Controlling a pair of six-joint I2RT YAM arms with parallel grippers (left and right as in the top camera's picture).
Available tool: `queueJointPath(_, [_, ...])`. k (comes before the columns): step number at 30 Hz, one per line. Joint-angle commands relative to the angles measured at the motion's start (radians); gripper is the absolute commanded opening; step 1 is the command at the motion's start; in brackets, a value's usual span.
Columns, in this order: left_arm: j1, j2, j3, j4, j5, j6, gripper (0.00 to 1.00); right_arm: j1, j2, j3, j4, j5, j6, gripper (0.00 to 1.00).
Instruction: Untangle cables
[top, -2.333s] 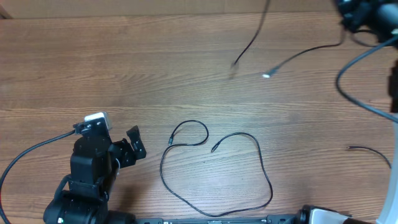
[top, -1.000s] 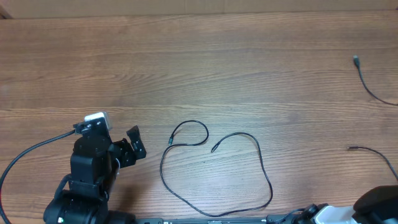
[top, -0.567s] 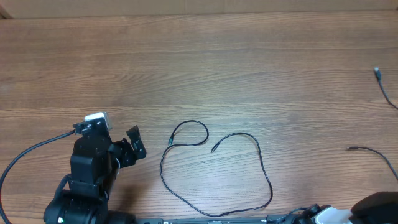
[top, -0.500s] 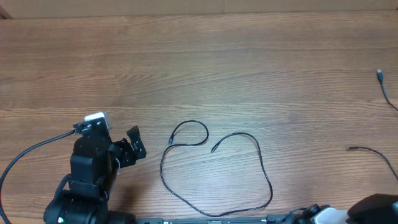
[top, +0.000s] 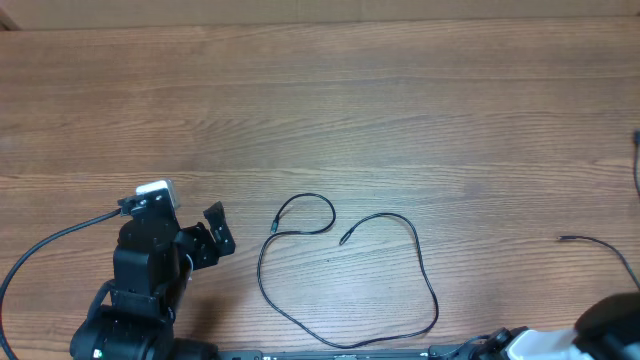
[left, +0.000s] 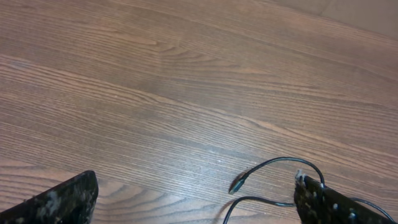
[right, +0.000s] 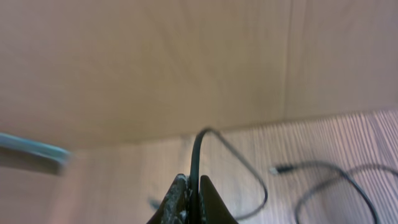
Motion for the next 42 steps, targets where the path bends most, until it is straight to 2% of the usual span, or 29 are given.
queueJointPath(1, [0.002,0.0,0.017,0.002,-0.017,0.022,1.0,0.004,0.127,0.003,-0.035,-0.046,-0.007,0.08])
queueJointPath(4, [0.002,0.0,0.017,0.002,-0.017,0.022,1.0,0.004,0.213,0.003,-0.061,-0.132,-0.007,0.16])
queueJointPath(8, [0.002,0.0,0.017,0.002,-0.017,0.022,1.0,0.004,0.328,0.003,-0.11,-0.293,-0.038,0.8])
queueJointPath(9, [0.002,0.0,0.017,0.002,-0.017,0.022,1.0,0.004,0.36,0.003,-0.135,-0.355,-0.084,0.91])
queueJointPath(12, [0.002,0.0,0.017,0.002,-0.017,0.022,1.0,0.006,0.372,0.003,-0.165,-0.374,-0.086,0.96])
queueJointPath(16, [0.002,0.0,0.017,0.002,-0.017,0.022,1.0,0.04,0.372,0.003,-0.168,-0.568,-0.208,0.99])
queueJointPath(20, [0.002,0.0,0.017,0.002,-0.017,0.022,1.0,0.112,0.372,0.003,-0.169,-0.572,-0.277,1.0])
queueJointPath(28, [0.002,0.0,0.017,0.002,-0.017,0.022,1.0,0.34,0.364,0.007,-0.188,-0.253,-0.263,1.0])
queueJointPath(32, [0.002,0.0,0.017,0.002,-0.017,0.022,1.0,0.427,0.33,0.018,-0.218,0.01,-0.189,1.0])
queueJointPath(35, [0.002,0.0,0.017,0.002,-0.017,0.022,1.0,0.464,0.291,0.019,-0.223,0.031,-0.187,1.0])
queueJointPath(36, [0.002,0.0,0.017,0.002,-0.017,0.022,1.0,0.477,0.274,0.019,-0.224,0.006,-0.2,1.0])
queueJointPath(38, [0.002,0.0,0.017,0.002,-0.017,0.022,1.0,0.497,0.248,0.019,-0.216,-0.125,-0.316,1.0])
queueJointPath(39, [0.002,0.0,0.017,0.002,-0.017,0.022,1.0,0.516,0.231,0.019,-0.207,-0.285,-0.418,0.98])
queueJointPath(42, [0.002,0.0,0.017,0.002,-0.017,0.022,1.0,0.557,0.22,0.019,-0.218,-0.601,-0.534,0.98])
